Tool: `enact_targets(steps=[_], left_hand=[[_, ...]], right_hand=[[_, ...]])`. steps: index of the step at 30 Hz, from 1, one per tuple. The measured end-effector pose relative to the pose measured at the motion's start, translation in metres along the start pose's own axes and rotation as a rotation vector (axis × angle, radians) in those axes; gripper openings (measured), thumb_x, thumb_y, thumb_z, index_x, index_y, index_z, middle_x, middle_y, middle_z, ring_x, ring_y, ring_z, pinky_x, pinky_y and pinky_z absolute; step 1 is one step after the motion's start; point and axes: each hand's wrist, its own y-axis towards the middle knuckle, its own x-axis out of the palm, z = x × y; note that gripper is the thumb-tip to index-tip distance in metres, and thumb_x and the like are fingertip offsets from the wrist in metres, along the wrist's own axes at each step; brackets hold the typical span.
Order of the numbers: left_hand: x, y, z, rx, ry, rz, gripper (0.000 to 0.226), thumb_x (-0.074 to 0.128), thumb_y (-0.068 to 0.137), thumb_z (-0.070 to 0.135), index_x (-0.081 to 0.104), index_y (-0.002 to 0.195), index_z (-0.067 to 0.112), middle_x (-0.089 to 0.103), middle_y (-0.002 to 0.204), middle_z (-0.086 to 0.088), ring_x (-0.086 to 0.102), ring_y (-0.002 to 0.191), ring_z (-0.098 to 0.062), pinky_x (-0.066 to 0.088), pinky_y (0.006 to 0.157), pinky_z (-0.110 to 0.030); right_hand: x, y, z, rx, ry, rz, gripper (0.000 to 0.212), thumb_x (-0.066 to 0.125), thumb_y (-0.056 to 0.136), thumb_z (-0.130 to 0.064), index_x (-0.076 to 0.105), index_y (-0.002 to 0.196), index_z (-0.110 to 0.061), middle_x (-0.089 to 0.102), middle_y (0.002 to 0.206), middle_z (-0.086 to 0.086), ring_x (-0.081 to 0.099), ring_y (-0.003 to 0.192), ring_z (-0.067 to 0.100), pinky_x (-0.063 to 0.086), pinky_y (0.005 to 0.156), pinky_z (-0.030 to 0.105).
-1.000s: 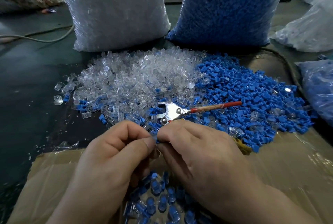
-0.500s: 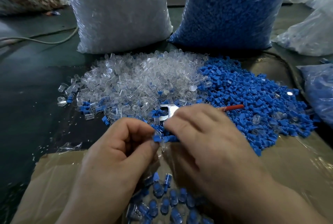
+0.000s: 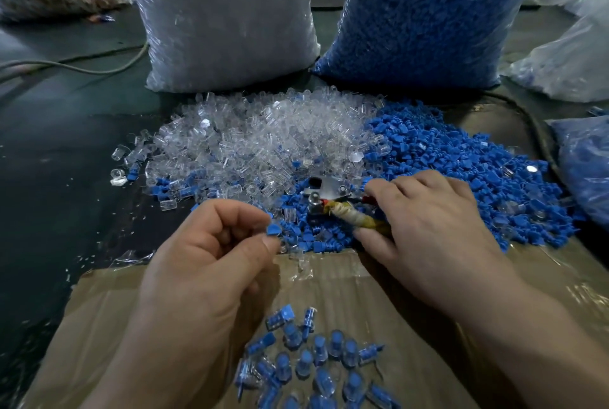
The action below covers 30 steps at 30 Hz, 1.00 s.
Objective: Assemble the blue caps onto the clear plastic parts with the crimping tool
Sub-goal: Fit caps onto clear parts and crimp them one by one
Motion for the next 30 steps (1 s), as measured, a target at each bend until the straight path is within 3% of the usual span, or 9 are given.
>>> enact_targets(steps=[2,4,6,8,12,17,22,26,30], left_hand=[[0.001,0.0,0.001,-0.012,-0.045,0.006,0.037,0.078,0.049,0.044,0.075,0.083,0.028,0.066,0.066,0.0,0.059,0.052,-0.01,0.046,0.042,-0.018],[0.001,-0.001,0.003,-0.023,-0.044,0.003,0.035,0.077,0.05,0.041,0.074,0.082,0.029,0.066,0.065,0.0,0.059,0.052,-0.009,0.046,0.042,-0.018],[0.001,-0.001,0.004,-0.017,-0.037,0.009,0.033,0.076,0.051,0.039,0.074,0.083,0.03,0.066,0.065,0.002,0.057,0.052,-0.008,0.046,0.042,-0.018],[0.001,-0.001,0.007,-0.002,-0.037,0.003,0.032,0.075,0.052,0.04,0.074,0.082,0.03,0.067,0.066,0.004,0.057,0.05,-0.005,0.045,0.041,-0.017],[-0.001,-0.002,0.013,0.033,-0.021,-0.024,0.032,0.074,0.052,0.042,0.075,0.082,0.031,0.072,0.071,0.0,0.063,0.05,-0.004,0.046,0.041,-0.014],[-0.006,-0.001,0.011,0.1,0.069,-0.035,0.023,0.072,0.061,0.04,0.073,0.084,0.035,0.073,0.073,0.001,0.065,0.055,-0.004,0.048,0.045,-0.014],[-0.009,-0.002,0.009,0.114,0.116,-0.031,0.026,0.074,0.064,0.043,0.073,0.089,0.037,0.074,0.079,-0.001,0.07,0.06,-0.015,0.051,0.048,-0.02],[-0.01,-0.002,0.01,0.13,0.149,-0.042,0.024,0.087,0.07,0.035,0.072,0.089,0.037,0.073,0.078,0.0,0.067,0.06,-0.011,0.051,0.048,-0.018],[-0.01,-0.003,0.01,0.111,0.127,-0.059,0.021,0.082,0.069,0.038,0.072,0.088,0.036,0.072,0.079,-0.002,0.068,0.063,-0.015,0.053,0.05,-0.02]], right_hand=[[-0.003,-0.002,0.001,0.014,0.056,0.056,0.061,0.019,0.083,-0.069,0.038,0.13,-0.034,0.055,0.111,-0.008,0.043,0.106,0.017,0.031,0.098,0.041],[-0.007,-0.006,0.002,-0.011,0.176,0.133,0.057,0.018,0.085,-0.068,0.033,0.128,-0.034,0.051,0.107,-0.01,0.044,0.096,0.012,0.037,0.084,0.033],[-0.01,-0.013,-0.002,-0.083,0.27,0.176,0.053,0.023,0.088,-0.068,0.035,0.127,-0.034,0.047,0.099,-0.016,0.042,0.081,0.003,0.031,0.068,0.017],[-0.013,-0.022,-0.006,-0.175,0.306,0.188,0.047,0.031,0.089,-0.065,0.045,0.12,-0.033,0.049,0.093,-0.019,0.043,0.073,-0.005,0.024,0.066,0.011],[-0.012,-0.029,-0.008,-0.28,0.301,0.166,0.051,0.038,0.084,-0.065,0.053,0.119,-0.03,0.06,0.099,-0.015,0.057,0.084,0.006,0.036,0.068,0.016],[-0.009,-0.029,-0.006,-0.304,0.317,0.159,0.055,0.039,0.085,-0.066,0.05,0.124,-0.03,0.06,0.109,-0.015,0.058,0.095,0.007,0.041,0.077,0.024],[-0.008,-0.03,-0.004,-0.318,0.327,0.171,0.055,0.039,0.085,-0.065,0.051,0.125,-0.03,0.06,0.11,-0.015,0.057,0.096,0.006,0.041,0.078,0.023],[-0.008,-0.029,-0.003,-0.331,0.312,0.154,0.057,0.038,0.085,-0.068,0.051,0.126,-0.03,0.058,0.111,-0.015,0.056,0.099,0.008,0.042,0.08,0.024],[-0.008,-0.027,-0.005,-0.357,0.267,0.18,0.059,0.036,0.085,-0.07,0.059,0.12,-0.028,0.062,0.1,-0.013,0.06,0.089,0.011,0.048,0.075,0.026]])
